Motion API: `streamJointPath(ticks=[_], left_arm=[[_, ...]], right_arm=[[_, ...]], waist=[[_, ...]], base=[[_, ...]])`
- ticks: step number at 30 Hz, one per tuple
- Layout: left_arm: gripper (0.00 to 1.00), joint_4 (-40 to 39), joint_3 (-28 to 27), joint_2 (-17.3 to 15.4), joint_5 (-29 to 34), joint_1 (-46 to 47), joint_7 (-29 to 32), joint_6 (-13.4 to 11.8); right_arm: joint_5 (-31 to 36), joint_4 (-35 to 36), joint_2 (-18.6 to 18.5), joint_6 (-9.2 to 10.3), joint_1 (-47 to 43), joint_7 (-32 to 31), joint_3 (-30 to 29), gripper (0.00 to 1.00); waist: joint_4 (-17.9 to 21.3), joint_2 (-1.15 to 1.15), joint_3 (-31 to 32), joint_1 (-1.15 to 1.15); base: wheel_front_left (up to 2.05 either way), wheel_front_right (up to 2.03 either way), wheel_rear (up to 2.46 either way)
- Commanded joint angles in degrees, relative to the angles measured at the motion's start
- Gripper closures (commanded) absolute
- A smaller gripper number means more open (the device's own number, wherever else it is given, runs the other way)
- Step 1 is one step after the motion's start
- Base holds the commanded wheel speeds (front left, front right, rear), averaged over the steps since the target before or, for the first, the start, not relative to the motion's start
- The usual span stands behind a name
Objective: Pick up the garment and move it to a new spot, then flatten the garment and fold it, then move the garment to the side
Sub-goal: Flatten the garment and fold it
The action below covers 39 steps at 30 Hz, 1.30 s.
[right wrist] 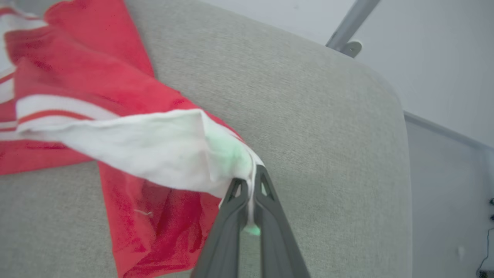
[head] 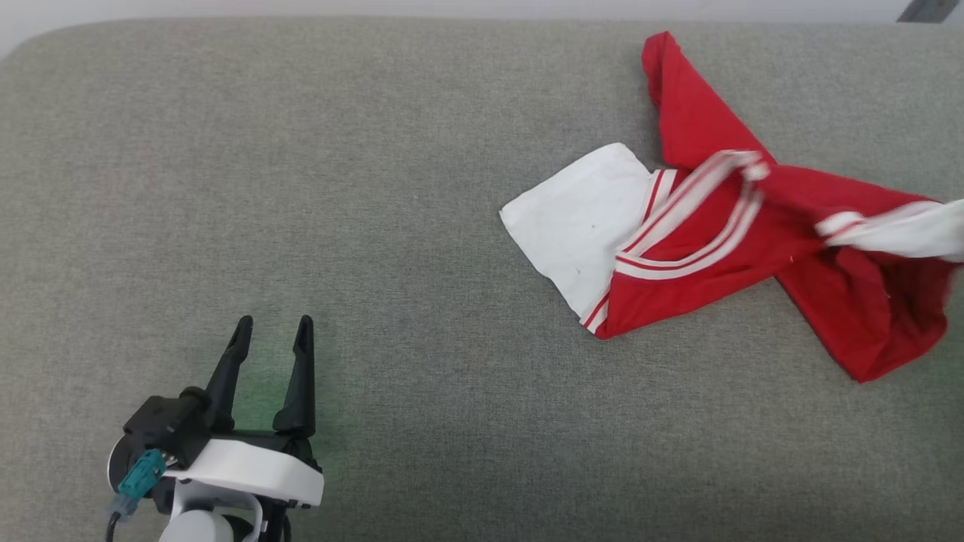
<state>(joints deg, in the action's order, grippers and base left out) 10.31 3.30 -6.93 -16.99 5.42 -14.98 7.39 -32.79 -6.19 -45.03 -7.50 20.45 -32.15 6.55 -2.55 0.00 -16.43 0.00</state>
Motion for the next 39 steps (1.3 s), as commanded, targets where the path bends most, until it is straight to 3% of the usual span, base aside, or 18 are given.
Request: streamJointPath(ticks=[1, 13, 19, 24, 25, 26, 27, 30, 39], left_arm=[[0.00, -0.1, 0.3, -0.2, -0.3, 0.6, -0.3, 0.1], [0.00, 0.3, 2.4, -1.6, -1.5, 2.8, -0.3, 0.1], [0.00, 0.1, 2.3, -2.5, -2.0, 3.7, -0.3, 0.1], [0.00, 0.0, 2.2, -3.7, -2.0, 4.2, -0.3, 0.1], [0.00, -0.1, 2.3, -4.0, -2.4, 4.5, -0.3, 0.1], [0.00, -0.3, 2.7, -4.6, -2.5, 5.0, -0.3, 0.1], [0.00, -0.5, 3.0, -5.4, -2.3, 5.6, -0.3, 0.1], [0.00, -1.1, 4.4, -7.2, -2.5, 7.0, -0.3, 0.1], [0.00, -3.1, 14.8, -19.8, -3.7, 19.2, 1.7, 0.1]], right_arm=[[-0.5, -2.0, 2.1, 0.02, -0.8, 0.6, -3.2, 1.00], [4.3, -26.6, 15.1, 0.02, 5.5, 2.1, -31.9, 1.00], [7.4, -33.0, 17.5, 0.02, 8.3, 6.6, -36.9, 1.00], [9.0, -34.5, 17.9, 0.02, 9.4, 10.9, -35.6, 1.00], [9.3, -34.4, 17.8, 0.02, 9.4, 12.1, -35.1, 0.76], [9.4, -34.3, 17.5, 0.02, 9.2, 13.3, -34.7, 0.32], [9.5, -34.1, 17.3, 0.02, 8.9, 14.5, -34.0, 0.00], [9.6, -33.6, 16.8, 0.02, 7.6, 16.9, -32.9, 0.00], [5.0, -24.5, 14.1, 0.02, -0.1, 27.9, -24.6, 0.00]], waist=[[0.3, 0.00, -0.4, 0.00], [-0.9, 0.00, -3.3, 0.00], [-1.3, 0.00, -4.5, 0.00], [0.2, 0.00, -4.7, 0.00], [0.6, 0.00, -4.6, 0.00], [1.0, 0.00, -4.4, 0.00], [1.5, 0.00, -4.2, 0.00], [2.4, 0.00, -3.6, 0.00], [8.1, 0.00, -0.5, 0.00]], base=[[0.00, 0.00, 0.00], [0.00, 0.00, 0.00], [0.00, 0.00, 0.00], [0.00, 0.00, 0.00], [0.00, 0.00, 0.00], [0.00, 0.00, 0.00], [0.00, 0.00, 0.00], [0.00, 0.00, 0.00], [0.00, 0.00, 0.00]])
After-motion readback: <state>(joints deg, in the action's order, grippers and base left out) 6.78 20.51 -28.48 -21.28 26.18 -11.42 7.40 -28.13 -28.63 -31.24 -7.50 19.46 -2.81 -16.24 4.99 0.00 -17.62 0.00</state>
